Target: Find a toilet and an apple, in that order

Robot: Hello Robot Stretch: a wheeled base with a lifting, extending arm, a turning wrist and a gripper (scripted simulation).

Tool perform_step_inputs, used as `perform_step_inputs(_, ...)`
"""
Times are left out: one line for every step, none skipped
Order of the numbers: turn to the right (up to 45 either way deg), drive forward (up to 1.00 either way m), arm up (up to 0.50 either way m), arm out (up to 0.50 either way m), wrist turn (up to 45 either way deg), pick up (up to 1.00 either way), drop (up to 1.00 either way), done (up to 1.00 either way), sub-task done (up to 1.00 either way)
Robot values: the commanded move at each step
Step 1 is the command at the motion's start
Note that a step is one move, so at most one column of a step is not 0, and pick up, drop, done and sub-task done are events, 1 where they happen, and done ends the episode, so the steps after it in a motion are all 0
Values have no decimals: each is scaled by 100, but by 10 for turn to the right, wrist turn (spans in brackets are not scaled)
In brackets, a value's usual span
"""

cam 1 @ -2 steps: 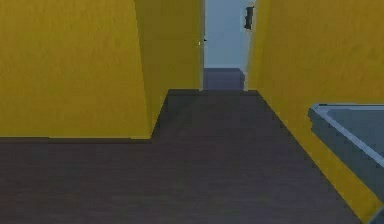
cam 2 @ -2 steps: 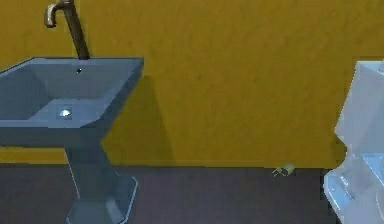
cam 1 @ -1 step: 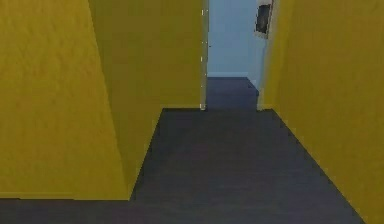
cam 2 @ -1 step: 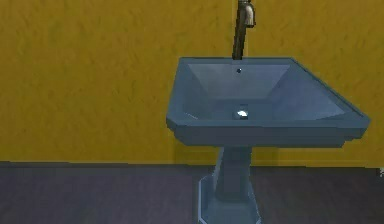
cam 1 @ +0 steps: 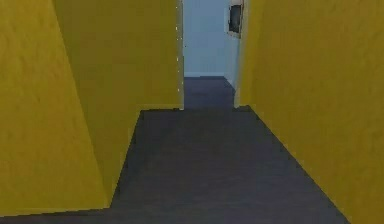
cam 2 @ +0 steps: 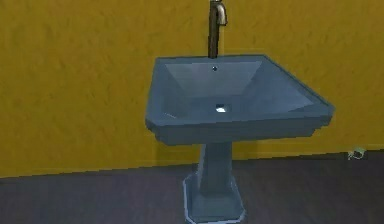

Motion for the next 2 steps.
perform_step_inputs(0,20,0,0,0,0,0,0,0)
perform_step_inputs(90,0,0,0,0,0,0,0,0)
